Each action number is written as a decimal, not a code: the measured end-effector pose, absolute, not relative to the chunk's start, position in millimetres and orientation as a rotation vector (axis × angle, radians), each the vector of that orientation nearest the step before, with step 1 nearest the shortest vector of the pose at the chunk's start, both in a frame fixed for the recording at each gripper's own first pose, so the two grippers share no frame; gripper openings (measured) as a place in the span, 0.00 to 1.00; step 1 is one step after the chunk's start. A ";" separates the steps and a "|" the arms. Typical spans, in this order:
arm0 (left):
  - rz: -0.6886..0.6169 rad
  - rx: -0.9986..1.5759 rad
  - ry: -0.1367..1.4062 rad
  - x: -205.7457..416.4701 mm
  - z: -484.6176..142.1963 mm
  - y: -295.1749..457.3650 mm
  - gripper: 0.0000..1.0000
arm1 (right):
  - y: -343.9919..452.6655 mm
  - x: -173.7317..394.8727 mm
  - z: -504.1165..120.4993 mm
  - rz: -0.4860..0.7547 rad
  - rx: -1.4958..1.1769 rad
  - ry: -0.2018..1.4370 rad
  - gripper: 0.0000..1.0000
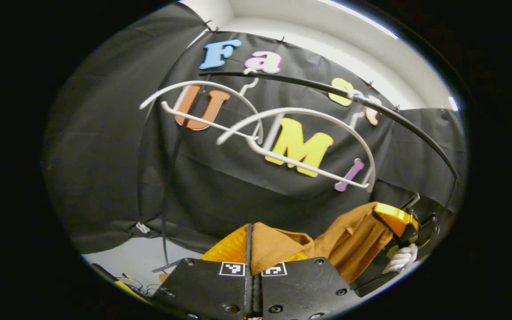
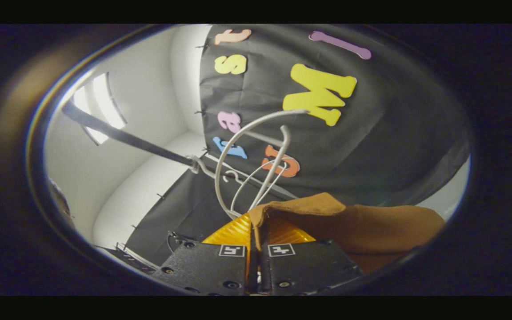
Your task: Grasp the clothes on the hanger with both hands and then place them into the laundry hamper below.
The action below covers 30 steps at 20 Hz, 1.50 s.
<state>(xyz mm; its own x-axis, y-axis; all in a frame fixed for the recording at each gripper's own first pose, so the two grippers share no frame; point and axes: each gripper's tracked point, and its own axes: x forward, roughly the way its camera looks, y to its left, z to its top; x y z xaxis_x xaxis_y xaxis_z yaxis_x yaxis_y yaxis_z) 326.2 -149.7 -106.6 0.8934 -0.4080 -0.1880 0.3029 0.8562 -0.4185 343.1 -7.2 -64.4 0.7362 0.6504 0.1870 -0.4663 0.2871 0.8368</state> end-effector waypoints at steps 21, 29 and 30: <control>-0.463 -0.250 0.791 217.2 -378.2 -205.1 0.05 | 40.5 284.1 -370.2 0.352 0.786 0.813 0.06; -0.386 -0.179 0.971 173.3 -440.4 -195.2 0.06 | 26.9 257.7 -458.2 0.195 0.617 1.010 0.07; -0.384 -0.163 0.964 176.0 -440.0 -193.6 0.06 | 25.0 257.2 -456.3 0.185 0.604 1.011 0.07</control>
